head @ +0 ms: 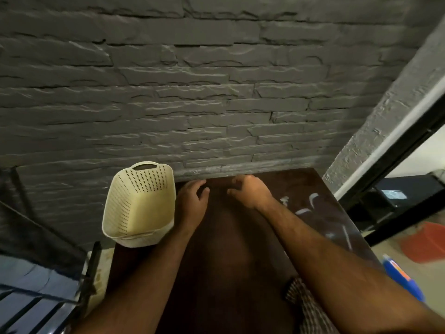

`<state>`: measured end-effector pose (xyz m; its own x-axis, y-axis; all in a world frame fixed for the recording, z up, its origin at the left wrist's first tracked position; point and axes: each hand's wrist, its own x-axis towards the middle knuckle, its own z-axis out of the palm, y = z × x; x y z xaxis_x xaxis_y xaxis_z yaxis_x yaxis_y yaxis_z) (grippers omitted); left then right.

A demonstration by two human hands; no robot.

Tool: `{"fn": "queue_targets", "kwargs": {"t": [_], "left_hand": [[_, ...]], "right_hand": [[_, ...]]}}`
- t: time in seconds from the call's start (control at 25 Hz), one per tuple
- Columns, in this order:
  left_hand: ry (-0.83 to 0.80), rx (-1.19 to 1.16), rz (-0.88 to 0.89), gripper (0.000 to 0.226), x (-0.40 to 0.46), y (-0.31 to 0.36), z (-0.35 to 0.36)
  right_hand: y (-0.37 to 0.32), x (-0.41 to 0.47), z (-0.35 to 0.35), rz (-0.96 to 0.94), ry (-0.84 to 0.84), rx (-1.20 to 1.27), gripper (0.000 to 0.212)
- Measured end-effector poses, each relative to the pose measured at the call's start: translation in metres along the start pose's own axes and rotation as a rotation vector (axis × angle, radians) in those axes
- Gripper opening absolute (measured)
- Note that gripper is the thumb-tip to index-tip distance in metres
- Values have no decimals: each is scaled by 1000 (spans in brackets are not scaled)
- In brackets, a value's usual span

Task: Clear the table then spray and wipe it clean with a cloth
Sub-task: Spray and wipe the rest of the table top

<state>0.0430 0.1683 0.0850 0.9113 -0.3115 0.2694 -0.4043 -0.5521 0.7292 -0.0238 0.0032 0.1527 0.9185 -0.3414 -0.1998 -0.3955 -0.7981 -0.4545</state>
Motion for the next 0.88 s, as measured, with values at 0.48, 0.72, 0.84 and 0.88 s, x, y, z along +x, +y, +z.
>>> {"fn": "queue_targets", "kwargs": {"t": [0.48,0.72,0.84,0.88], "left_hand": [[-95,-22,81,32,-76,174,110],[-144,-11,85,31,-111,222,150],[-193,23,85,32,-118,231,162],[-211,26,84,32,-121,231,166]], "right_hand": [[153,-85,-151,3,63,-114,32],[239,-120,-154,50,34,-40,22],[270,-131,-148,80,35,30,18],[279,-133,-144,98,33,50,18]]}}
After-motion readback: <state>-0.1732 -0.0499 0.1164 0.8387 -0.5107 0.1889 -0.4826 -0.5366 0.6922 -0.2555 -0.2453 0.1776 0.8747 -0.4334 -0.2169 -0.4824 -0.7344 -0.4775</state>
